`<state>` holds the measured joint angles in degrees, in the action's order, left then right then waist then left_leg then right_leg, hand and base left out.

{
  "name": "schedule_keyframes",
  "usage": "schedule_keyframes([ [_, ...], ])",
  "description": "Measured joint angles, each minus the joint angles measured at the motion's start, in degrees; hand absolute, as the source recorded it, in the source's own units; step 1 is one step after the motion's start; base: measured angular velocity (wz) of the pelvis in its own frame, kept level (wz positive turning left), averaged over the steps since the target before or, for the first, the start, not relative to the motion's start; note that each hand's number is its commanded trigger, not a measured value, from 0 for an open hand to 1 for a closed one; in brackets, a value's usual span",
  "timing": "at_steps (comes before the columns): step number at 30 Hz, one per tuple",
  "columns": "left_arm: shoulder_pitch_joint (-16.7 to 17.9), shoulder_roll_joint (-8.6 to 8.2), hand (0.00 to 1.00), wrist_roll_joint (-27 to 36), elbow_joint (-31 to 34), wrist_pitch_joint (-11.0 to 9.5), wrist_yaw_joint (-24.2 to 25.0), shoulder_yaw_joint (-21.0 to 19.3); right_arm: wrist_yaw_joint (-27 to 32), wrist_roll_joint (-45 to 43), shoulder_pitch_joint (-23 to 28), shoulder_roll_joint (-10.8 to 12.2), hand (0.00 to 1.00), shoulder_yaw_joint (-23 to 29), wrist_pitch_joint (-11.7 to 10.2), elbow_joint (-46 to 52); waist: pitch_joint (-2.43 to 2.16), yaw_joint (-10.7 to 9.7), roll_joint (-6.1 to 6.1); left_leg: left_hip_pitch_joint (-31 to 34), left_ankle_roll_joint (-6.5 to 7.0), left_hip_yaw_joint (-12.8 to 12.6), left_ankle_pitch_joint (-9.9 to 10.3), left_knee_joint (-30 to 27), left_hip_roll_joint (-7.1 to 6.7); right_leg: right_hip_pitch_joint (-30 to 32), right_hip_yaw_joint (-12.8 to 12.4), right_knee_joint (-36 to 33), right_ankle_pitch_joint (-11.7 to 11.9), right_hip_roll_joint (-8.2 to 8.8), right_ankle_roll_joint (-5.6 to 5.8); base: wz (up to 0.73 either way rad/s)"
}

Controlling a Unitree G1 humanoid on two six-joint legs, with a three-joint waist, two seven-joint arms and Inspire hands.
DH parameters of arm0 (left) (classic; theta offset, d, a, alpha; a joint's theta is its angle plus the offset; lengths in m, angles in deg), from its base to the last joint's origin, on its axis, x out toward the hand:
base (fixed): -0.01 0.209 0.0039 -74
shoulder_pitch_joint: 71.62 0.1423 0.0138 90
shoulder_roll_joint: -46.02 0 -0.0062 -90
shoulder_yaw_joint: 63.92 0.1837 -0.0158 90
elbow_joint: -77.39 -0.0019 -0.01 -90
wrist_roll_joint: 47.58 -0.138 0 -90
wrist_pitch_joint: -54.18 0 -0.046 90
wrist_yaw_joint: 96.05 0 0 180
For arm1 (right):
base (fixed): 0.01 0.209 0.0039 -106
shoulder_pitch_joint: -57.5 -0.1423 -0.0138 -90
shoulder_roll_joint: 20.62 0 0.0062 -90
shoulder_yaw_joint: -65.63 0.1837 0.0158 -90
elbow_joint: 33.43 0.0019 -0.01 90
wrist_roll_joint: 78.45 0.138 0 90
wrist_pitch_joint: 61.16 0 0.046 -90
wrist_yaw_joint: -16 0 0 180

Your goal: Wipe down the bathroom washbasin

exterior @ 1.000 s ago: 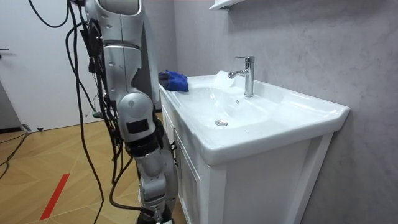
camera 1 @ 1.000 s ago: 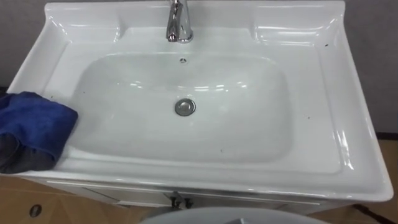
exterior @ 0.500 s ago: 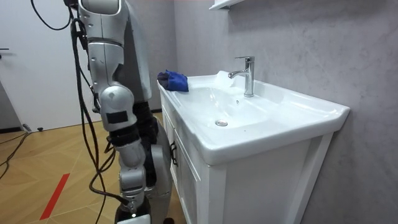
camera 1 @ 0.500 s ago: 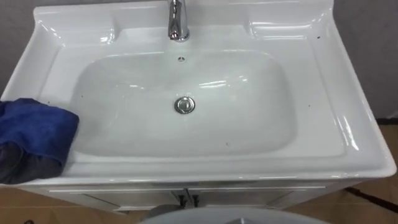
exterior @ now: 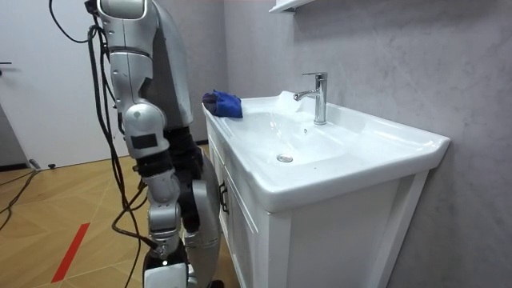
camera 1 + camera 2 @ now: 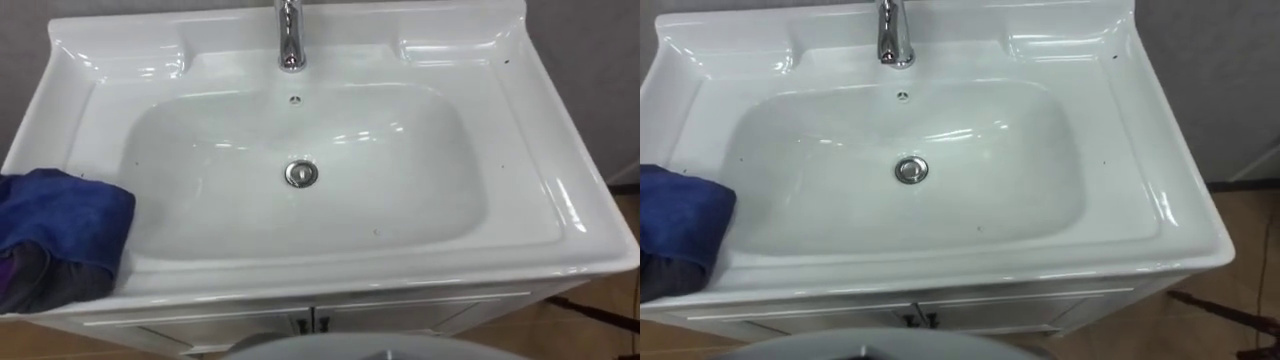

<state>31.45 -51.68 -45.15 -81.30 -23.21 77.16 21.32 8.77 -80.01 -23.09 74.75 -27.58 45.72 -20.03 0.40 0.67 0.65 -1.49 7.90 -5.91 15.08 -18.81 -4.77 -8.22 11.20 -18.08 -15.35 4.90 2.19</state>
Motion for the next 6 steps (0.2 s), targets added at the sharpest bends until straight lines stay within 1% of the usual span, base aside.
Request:
schedule_keyframes([
  [3,-0.1,0.11,0.00,-0.9,0.0,0.3,1.0,0.6,-0.1,0.0,-0.1,0.1,0.00,0.0,0.7,0.0,-0.01,-0.6,-0.11,-0.1,0.20,0.0,0.1,0.0,-0.03,0.0,-0.2,-0.2,0.1,0.01,0.19,0.00],
  [6,-0.3,0.14,0.00,-0.9,0.0,0.9,1.6,0.8,-0.5,0.0,0.1,0.3,0.00,0.0,1.1,0.1,-0.02,-0.7,-0.20,-0.1,0.34,0.0,0.2,0.0,-0.04,0.3,-0.2,-0.7,0.2,0.06,0.26,0.00],
])
